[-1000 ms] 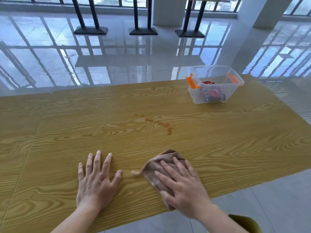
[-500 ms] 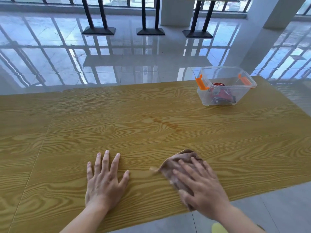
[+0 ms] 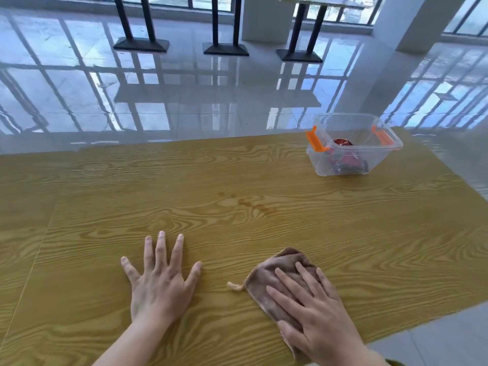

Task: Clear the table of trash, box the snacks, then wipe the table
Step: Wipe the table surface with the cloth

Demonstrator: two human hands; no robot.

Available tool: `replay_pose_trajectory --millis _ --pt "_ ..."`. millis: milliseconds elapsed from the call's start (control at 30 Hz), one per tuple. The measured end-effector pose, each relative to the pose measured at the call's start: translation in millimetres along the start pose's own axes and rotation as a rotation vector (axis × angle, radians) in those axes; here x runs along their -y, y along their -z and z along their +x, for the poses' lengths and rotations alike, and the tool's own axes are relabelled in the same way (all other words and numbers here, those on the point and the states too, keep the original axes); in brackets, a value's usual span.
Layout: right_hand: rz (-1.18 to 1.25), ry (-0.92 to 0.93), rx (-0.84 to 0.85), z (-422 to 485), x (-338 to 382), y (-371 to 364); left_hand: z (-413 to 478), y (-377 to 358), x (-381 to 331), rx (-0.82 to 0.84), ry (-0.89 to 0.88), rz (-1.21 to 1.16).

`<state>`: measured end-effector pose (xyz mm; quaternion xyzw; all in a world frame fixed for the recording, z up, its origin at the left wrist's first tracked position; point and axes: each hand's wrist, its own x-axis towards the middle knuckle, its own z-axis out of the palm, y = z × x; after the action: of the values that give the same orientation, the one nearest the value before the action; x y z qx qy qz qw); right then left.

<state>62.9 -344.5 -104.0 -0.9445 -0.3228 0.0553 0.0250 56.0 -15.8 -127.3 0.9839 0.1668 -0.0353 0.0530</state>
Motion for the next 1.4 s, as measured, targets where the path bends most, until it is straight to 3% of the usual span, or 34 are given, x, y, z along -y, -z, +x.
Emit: replay_pose_trajectory --millis 133,267,333,467,533,600,767,833,1033,1100,1267,1333,1400 --pt "-0.053 -0.342 0.048 25 -45 19 0 7 -3 0.01 0.008 -0.026" --pt "0.065 -0.701 0.057 98 -56 28 -1 10 -4 0.03 0.02 -0.019" --pt "0.091 -0.642 0.096 112 -45 29 0 12 -6 0.044 0.028 -0.013" --pt "0.02 -0.177 0.067 47 -11 16 -2 16 -8 0.042 0.041 -0.027" --pt "0.017 -0.075 0.048 11 -20 8 -2 17 -8 0.039 0.048 -0.029" --pt "-0.024 -0.132 0.069 14 -50 12 -2 16 -8 0.04 0.048 -0.03" --pt "0.039 -0.529 0.053 121 -76 27 -3 14 -7 0.012 0.051 -0.02" --pt "0.052 -0.492 0.077 146 -58 27 -3 14 -7 0.0 0.056 -0.024" --pt "-0.008 0.05 0.034 72 -33 10 -4 15 -7 -0.018 0.067 -0.048" --pt "-0.053 0.032 0.025 71 -59 13 -4 14 -6 -0.016 0.071 -0.043" --pt "-0.014 -0.371 0.073 138 -58 27 -3 14 -7 -0.026 0.066 -0.051" --pt "0.006 -0.371 0.101 142 -40 23 -4 14 -6 -0.027 0.064 -0.06" --pt "-0.018 -0.243 0.082 121 -33 17 -4 15 -5 -0.025 0.067 -0.055"
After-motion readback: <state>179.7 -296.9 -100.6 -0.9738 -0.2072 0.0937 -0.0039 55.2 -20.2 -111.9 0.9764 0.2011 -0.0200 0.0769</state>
